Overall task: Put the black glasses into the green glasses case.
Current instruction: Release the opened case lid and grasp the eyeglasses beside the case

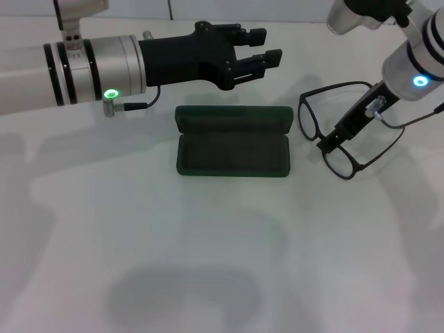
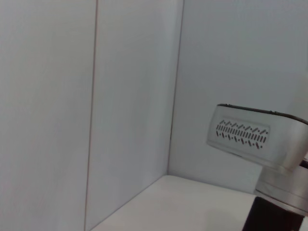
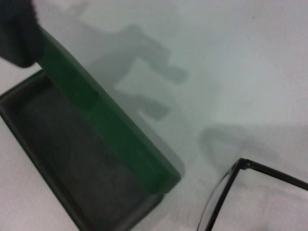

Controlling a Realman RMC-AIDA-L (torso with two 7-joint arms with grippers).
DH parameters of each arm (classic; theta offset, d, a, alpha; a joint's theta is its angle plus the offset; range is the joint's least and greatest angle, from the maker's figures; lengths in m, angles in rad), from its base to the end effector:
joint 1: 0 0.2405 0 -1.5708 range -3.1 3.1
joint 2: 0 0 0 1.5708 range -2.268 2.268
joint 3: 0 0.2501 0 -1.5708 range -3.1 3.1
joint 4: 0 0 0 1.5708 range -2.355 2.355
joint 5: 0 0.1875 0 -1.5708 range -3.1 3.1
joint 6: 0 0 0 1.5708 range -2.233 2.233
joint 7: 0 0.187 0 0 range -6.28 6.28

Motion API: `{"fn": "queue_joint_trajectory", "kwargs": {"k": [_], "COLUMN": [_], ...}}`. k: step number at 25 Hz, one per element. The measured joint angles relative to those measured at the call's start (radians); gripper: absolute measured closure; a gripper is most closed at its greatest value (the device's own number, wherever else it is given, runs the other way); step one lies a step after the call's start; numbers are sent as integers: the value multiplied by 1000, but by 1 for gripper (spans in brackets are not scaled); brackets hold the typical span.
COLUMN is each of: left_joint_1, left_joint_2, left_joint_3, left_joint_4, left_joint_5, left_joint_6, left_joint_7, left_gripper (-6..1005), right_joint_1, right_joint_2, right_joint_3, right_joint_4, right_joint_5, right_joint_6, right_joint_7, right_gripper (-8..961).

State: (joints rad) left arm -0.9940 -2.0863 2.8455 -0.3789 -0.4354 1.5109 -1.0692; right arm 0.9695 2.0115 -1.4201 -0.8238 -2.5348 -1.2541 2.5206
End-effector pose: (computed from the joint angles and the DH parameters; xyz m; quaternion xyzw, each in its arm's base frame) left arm -0.1370 0.3935 -0.0544 -0.9319 -0.1222 -0.3046 0.1541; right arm 0.1683 0.4140 -0.0627 -0.9240 0.2762 -0.1804 0.1934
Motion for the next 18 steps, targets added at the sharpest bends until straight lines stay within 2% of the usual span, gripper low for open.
{"fn": "queue_joint_trajectory", "kwargs": {"k": [4,12,16,18], "left_joint_1": [-6,-10,-11,-11], "left_joint_2": [0,-2,-3,-4], "left_joint_3": [0,0,0,0], "left_joint_4": [1,8,9,9], "left_joint_5": [8,9,9,9], "left_joint_6": [0,0,0,0], "left_joint_7": [4,5,9,13], "left_gripper": [530,531,531,530], "right_joint_1": [-2,1,-1,-2], "right_joint_2": [0,15,16,16], "right_joint_3": [-3,-15,-32,-35], "right_joint_4": [-4,-8,3,5], "right_joint_5": [-13,2,11,12], "right_joint_6": [14,43,55,55], "right_joint_7": [-7,-28,-23,-22], "right_gripper": [91,132,137,225]}}
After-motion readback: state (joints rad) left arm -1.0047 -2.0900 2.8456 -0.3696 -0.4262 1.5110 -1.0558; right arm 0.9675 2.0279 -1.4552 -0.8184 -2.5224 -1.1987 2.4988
